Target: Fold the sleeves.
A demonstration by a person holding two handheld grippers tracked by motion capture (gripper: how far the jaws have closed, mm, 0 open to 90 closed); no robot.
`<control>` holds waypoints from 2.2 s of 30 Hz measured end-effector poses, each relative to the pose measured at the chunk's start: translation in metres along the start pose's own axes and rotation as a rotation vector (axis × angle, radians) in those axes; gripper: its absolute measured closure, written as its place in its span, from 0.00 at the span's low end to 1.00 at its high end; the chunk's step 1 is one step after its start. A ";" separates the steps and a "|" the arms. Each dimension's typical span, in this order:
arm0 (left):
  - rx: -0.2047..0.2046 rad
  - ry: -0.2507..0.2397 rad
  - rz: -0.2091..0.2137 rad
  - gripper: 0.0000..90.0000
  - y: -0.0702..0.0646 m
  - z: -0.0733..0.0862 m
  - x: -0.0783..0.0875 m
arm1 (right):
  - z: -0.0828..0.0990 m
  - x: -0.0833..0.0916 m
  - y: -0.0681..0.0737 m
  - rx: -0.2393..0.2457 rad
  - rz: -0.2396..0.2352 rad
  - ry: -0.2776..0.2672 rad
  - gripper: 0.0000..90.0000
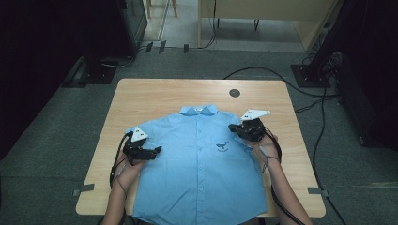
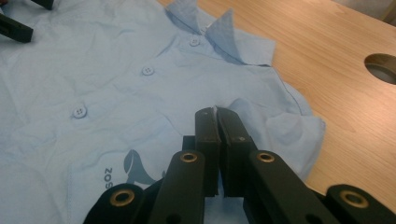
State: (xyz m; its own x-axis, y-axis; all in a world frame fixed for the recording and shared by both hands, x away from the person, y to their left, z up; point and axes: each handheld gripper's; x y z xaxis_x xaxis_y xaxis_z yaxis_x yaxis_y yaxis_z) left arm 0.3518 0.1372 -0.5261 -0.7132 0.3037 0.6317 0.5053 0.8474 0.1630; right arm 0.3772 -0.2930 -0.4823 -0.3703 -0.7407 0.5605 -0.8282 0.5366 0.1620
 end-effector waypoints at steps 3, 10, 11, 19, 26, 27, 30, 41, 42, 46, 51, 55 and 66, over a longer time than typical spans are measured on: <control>0.000 0.000 0.000 0.21 0.000 0.000 0.000 | 0.002 -0.010 -0.002 -0.030 -0.025 -0.010 0.97; 0.000 0.000 0.000 0.21 0.000 0.000 0.000 | 0.005 -0.023 -0.001 -0.056 -0.048 -0.021 0.97; 0.000 0.001 0.000 0.21 0.000 0.000 0.000 | 0.005 -0.025 -0.002 -0.070 -0.053 -0.030 0.97; 0.001 0.000 0.000 0.21 0.000 0.000 0.000 | 0.006 -0.034 -0.001 -0.097 -0.078 -0.055 0.97; 0.001 0.000 0.000 0.21 0.000 0.000 0.000 | 0.009 -0.039 0.000 -0.074 -0.071 -0.047 0.90; 0.001 0.000 0.000 0.21 0.000 0.000 0.000 | 0.009 -0.039 0.000 -0.074 -0.071 -0.047 0.90; 0.001 0.000 0.000 0.21 0.000 0.000 0.000 | 0.010 -0.041 -0.001 -0.073 -0.073 -0.049 0.76; 0.001 0.000 0.000 0.21 0.000 0.000 0.000 | 0.011 -0.033 -0.005 -0.062 -0.040 -0.057 0.57; 0.001 0.000 0.000 0.21 0.000 0.000 0.000 | 0.011 -0.033 -0.006 -0.060 -0.039 -0.057 0.56; 0.001 0.001 0.000 0.21 0.000 0.000 0.000 | 0.013 -0.034 -0.007 -0.054 -0.031 -0.050 0.52; 0.001 0.000 0.000 0.21 0.000 0.000 0.000 | 0.016 -0.042 -0.007 -0.030 0.037 -0.028 0.46; 0.001 0.000 0.000 0.21 0.000 0.000 0.000 | 0.016 -0.045 -0.007 -0.025 0.045 -0.021 0.42; 0.001 0.000 0.000 0.21 0.000 0.000 0.000 | 0.018 -0.048 -0.009 -0.027 0.021 -0.023 0.26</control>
State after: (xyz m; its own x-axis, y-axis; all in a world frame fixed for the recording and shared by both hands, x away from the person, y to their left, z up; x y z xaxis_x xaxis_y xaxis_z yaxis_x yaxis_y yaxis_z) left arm 0.3518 0.1372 -0.5262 -0.7130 0.3037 0.6320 0.5047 0.8480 0.1620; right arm 0.3943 -0.2696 -0.5251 -0.3978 -0.7380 0.5451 -0.8086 0.5627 0.1718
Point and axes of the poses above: each handheld gripper's, and its own axes: x roughly backward along the jaws, z roughly out of its underside, y roughly to its left, and after that the axes turned 12 degrees about -z, right-handed
